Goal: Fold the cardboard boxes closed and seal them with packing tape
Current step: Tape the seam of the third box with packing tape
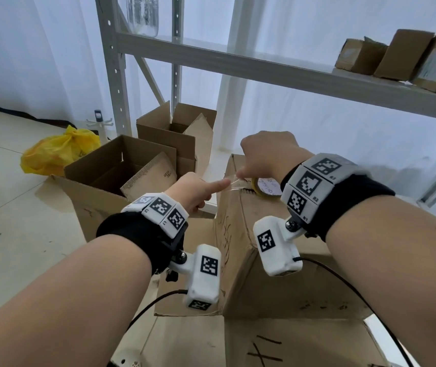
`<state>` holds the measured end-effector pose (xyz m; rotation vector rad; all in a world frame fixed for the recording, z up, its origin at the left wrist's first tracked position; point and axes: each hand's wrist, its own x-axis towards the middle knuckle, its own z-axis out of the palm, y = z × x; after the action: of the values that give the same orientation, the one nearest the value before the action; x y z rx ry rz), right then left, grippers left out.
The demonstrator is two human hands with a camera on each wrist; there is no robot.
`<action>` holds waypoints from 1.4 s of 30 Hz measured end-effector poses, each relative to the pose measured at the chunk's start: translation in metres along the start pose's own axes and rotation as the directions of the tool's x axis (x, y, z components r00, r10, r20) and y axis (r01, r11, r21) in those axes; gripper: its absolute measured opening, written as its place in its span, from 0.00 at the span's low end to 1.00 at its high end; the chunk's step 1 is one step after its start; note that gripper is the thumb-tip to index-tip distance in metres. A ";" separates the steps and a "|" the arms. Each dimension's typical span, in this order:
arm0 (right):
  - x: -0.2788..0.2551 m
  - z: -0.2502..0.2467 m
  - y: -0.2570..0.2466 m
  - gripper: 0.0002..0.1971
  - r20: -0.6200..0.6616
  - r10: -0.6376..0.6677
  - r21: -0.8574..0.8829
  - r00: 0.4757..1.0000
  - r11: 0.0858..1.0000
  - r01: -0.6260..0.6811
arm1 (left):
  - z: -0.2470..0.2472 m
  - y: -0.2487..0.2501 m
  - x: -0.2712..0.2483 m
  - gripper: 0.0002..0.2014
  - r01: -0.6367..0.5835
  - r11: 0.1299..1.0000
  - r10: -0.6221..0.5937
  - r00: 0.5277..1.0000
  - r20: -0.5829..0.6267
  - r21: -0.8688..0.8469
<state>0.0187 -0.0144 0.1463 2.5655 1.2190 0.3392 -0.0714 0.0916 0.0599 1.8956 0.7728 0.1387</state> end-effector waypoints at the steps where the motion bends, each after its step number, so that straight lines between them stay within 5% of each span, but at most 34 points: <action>1: 0.000 -0.001 -0.002 0.13 0.004 0.001 -0.016 1.000 1.000 -0.001 | 0.000 -0.001 0.000 0.26 0.005 1.000 -0.005 1.000 0.003 0.003; 19: -0.002 0.002 -0.014 0.16 -0.005 -0.029 -0.199 1.000 0.980 0.028 | 0.012 0.000 -0.004 0.33 -0.023 0.998 0.017 0.996 0.091 0.060; 24: -0.004 0.001 -0.006 0.13 -0.095 -0.007 0.086 0.995 0.996 0.015 | 0.014 -0.001 0.001 0.36 -0.018 0.988 0.000 0.993 0.115 0.152; 29: -0.012 0.005 0.022 0.12 -0.168 0.192 0.475 0.967 0.875 -0.091 | 0.012 -0.006 0.013 0.29 -0.011 0.990 -0.010 0.989 0.145 0.138; 32: -0.020 0.019 0.039 0.19 -0.073 0.329 0.811 0.941 0.569 -0.136 | 0.011 -0.004 0.014 0.27 -0.020 0.989 -0.003 0.988 0.152 0.150; 34: -0.024 0.026 0.042 0.17 -0.012 0.362 0.885 0.932 0.438 -0.159 | 0.014 -0.003 0.012 0.29 -0.021 0.987 -0.006 0.986 0.166 0.157; 42: -0.019 0.026 0.041 0.19 0.059 0.344 0.879 0.937 0.428 -0.213 | 0.015 -0.002 0.006 0.33 0.009 0.959 -0.061 0.982 0.178 0.283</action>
<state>0.0443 -0.0582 0.1348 3.7385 1.1771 -0.1499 -0.0612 0.0840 0.0501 2.1253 0.7272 -0.1782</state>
